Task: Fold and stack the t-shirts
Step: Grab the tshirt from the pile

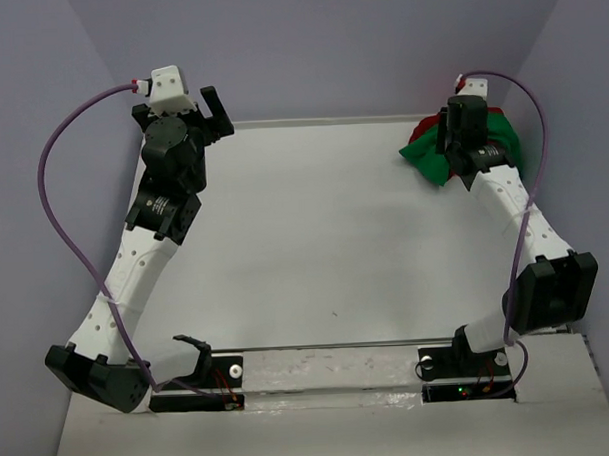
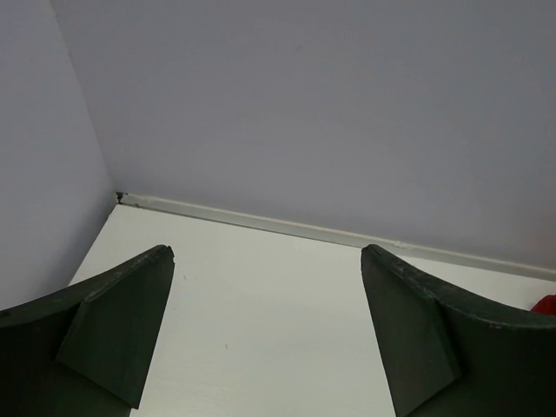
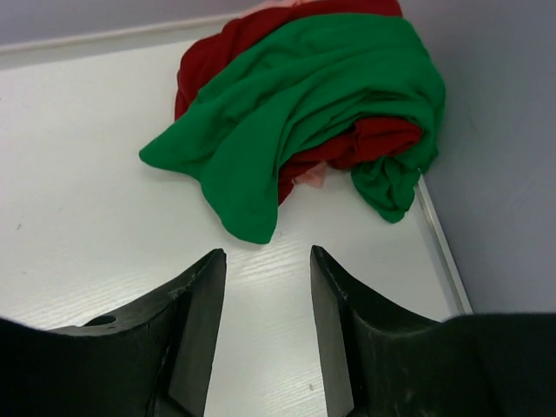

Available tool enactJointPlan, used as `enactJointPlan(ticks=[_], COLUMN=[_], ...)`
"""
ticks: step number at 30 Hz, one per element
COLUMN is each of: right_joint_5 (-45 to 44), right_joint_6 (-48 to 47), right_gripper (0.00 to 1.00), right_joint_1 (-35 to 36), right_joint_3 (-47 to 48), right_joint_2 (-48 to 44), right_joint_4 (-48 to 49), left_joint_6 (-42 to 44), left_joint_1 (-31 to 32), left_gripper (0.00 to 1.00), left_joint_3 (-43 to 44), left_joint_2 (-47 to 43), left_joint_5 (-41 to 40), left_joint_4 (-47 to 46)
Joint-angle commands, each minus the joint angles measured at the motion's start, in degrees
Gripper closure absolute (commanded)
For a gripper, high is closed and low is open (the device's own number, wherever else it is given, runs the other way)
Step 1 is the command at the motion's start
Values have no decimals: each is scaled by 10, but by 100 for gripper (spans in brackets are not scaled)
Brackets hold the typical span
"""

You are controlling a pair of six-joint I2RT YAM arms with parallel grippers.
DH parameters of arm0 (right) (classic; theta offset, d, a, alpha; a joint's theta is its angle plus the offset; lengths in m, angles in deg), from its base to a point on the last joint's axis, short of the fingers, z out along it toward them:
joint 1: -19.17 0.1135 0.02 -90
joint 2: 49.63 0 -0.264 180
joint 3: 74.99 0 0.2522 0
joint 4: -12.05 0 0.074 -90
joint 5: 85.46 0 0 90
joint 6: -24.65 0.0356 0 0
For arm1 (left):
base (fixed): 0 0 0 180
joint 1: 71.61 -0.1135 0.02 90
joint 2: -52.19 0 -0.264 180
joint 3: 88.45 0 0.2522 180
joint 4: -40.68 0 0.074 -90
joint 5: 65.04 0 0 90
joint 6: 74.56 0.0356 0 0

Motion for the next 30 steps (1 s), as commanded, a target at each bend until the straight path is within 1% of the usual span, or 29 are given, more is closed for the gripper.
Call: enactJointPlan(ticks=[1,3,7,11,16,21,22,24,26,27,30], right_joint_5=[-19,-22,-14,1,18,46,47,51,63,64,77], right_joint_6=[45,60,78,94,108,108,105,101,98,97,91], right_gripper=[50,47,38,38,40,41,41,41,41,41,41], right_joint_1=[-2,-2,-2,-2,-14,-44,-50,-55,-61,-66,-73], right_joint_3=[-5,-19,-52,-94,-95,-76,-74,-70,-68,-63,-56], right_joint_2=[17,31,36,45,77,98,99,101,103,105,112], right_joint_4=[-4,-4,9,35,46,53,55,58,60,60,63], left_joint_6=[-7,-7,-8,-14,-19,13,16,6,-15,-22,-34], left_joint_1=[3,3,3,3,3,3,-1,-12,-34,-40,-51], left_gripper=[1,1,1,1,1,1,1,1,1,1,1], left_joint_3=[26,32,41,43,58,83,89,115,132,148,156], left_joint_2=[-3,1,5,6,20,53,59,77,97,104,118], left_joint_5=[3,6,8,4,-2,-75,-85,-96,-89,-90,-87], left_joint_4=[-22,-19,-14,-14,-3,0,0,30,54,62,70])
